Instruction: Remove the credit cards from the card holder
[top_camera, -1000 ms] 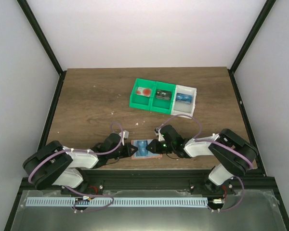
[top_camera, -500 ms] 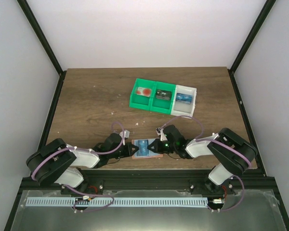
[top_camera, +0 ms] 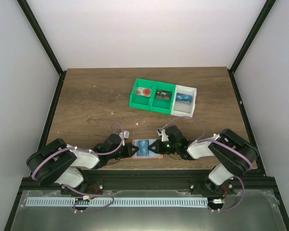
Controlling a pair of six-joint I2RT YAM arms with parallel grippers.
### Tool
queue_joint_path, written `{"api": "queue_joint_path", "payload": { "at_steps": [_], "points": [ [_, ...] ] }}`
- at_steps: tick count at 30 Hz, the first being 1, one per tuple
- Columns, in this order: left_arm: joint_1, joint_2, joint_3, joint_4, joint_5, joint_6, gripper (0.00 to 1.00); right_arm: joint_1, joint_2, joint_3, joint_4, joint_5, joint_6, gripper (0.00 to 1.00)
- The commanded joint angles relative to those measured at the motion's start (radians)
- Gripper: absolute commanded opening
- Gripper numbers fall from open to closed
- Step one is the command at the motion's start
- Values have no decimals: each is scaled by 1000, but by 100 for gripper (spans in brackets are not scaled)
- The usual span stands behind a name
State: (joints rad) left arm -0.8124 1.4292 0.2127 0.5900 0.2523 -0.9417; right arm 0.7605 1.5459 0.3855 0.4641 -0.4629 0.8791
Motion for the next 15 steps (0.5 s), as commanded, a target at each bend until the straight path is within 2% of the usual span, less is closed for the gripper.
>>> {"api": "queue_joint_path", "payload": {
  "at_steps": [1, 4, 9, 12, 15],
  "points": [
    [-2, 5, -22, -97, -47, 14, 0, -17, 2, -19, -16, -22, -23, 0],
    [-2, 6, -12, -109, -52, 23, 0, -26, -9, -25, -20, -31, -30, 0],
    [-2, 14, -10, -101, -50, 20, 0, -29, -6, -21, -4, -54, -34, 6],
    [-2, 19, -10, -98, -49, 18, 0, -30, 14, -24, 42, -81, -16, 1],
    [-3, 19, -12, -96, -48, 15, 0, -36, 37, -31, 89, -109, 6, 1]
  ]
}}
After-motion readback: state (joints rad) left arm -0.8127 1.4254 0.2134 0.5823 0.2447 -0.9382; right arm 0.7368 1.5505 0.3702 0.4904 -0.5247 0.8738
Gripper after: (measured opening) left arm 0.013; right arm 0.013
